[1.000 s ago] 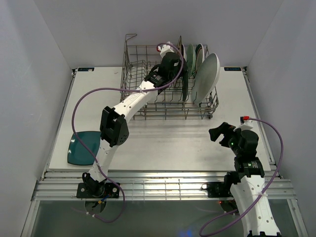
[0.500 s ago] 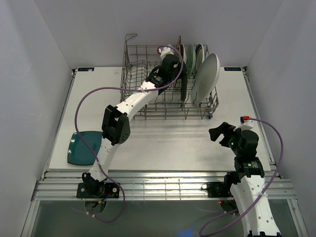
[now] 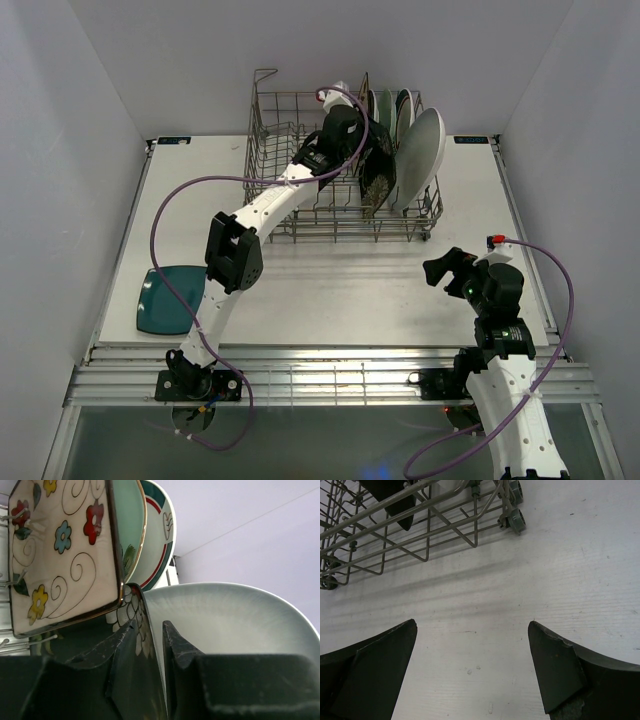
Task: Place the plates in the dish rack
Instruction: Insert the plate into the dish rack.
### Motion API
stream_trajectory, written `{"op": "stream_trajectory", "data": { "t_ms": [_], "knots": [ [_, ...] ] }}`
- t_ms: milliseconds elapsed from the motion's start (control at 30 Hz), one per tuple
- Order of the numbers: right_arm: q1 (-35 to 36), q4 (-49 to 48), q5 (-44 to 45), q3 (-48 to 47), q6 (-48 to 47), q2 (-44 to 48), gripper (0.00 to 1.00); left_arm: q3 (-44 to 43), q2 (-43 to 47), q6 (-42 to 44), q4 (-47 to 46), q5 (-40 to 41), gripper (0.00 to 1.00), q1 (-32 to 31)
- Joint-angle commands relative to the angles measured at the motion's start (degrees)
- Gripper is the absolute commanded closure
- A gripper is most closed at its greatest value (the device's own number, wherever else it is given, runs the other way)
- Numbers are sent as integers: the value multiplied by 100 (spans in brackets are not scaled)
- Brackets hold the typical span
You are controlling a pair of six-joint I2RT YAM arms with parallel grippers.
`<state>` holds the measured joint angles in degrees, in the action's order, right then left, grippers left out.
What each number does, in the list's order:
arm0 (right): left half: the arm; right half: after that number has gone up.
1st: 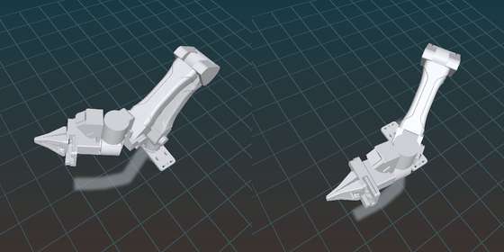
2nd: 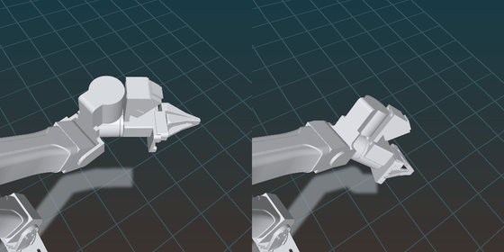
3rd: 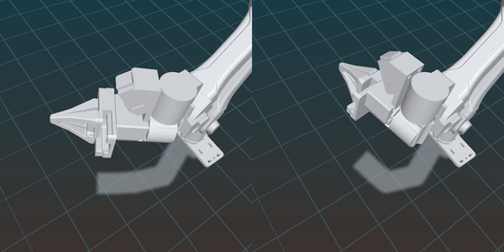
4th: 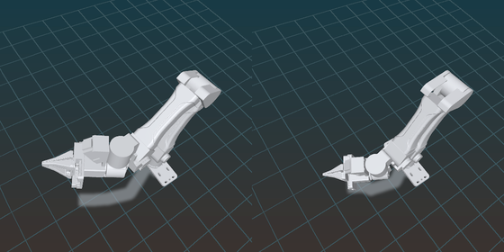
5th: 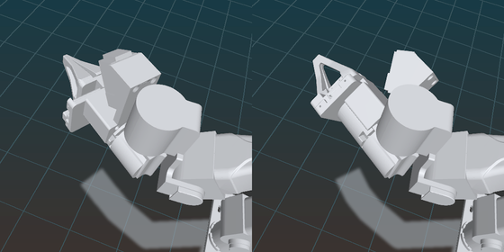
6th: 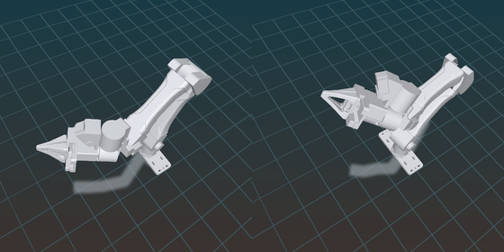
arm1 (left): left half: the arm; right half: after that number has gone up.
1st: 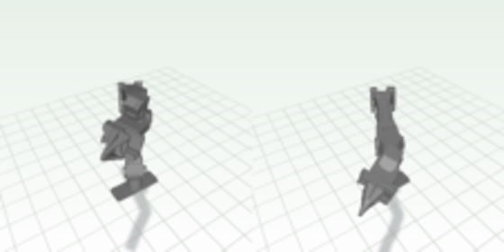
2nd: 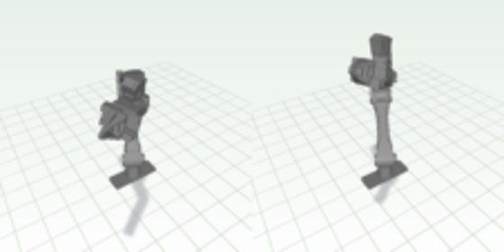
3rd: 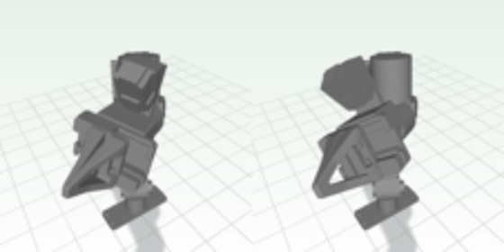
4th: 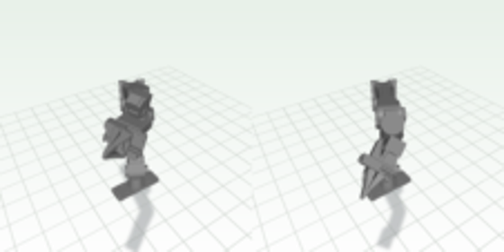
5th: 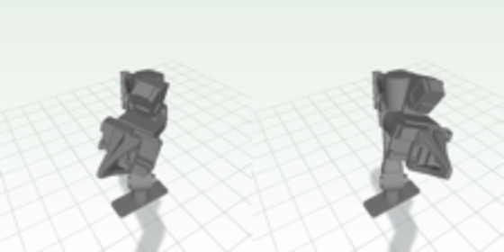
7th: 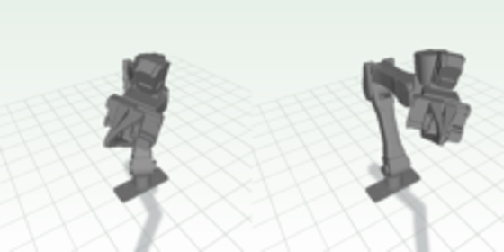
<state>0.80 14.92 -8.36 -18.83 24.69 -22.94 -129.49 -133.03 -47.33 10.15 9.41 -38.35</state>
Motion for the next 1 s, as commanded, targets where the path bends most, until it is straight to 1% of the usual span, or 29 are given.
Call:
{"op": "stream_trajectory", "data": {
  "t_ms": [0,133,167,233,333,467,500,567,600,667,767,800,833,867,900,967],
  "knots": [
    [-9,-226,-96,72,-17,53,3,-85,330,13,-224,-185,60,12],
    [-9,-226,-113,81,-25,61,3,-6,462,13,-268,-203,57,12],
    [-9,-226,-113,73,-25,61,3,20,506,57,-286,-211,54,12],
    [-9,-217,-113,72,-25,61,3,99,655,75,-338,-203,53,12],
    [-9,-217,-122,72,-25,61,3,415,962,198,-531,-281,49,12],
    [-9,-209,-122,64,-25,53,3,1108,1393,338,-848,-589,44,12],
    [-18,-217,-122,72,-25,53,3,1206,1481,408,-944,-633,39,12],
    [-9,-209,-113,64,-25,53,3,1399,1718,479,-1015,-686,34,3],
    [-9,-209,-113,64,-25,53,3,1574,1806,514,-1224,-730,32,3],
    [-9,-209,-96,64,-25,53,3,1795,2086,637,-1357,-791,26,3],
    [-9,-200,-96,55,-17,53,4,2234,2386,822,-1568,-906,21,3],
    [-9,-200,-96,55,-17,44,4,2549,2622,865,-1647,-914,20,3],
    [-18,-200,-96,55,-17,53,4,2734,2764,1005,-1761,-1028,19,3],
    [-10,-200,-96,55,-17,44,4,2910,2896,1076,-1910,-1194,16,-6],
    [-9,-200,-96,46,-17,44,4,3043,3123,1138,-1938,-1248,14,-15],
    [-9,-200,-87,46,-17,9,4,3307,3309,1339,-2017,-1406,11,-15]
  ]
}}
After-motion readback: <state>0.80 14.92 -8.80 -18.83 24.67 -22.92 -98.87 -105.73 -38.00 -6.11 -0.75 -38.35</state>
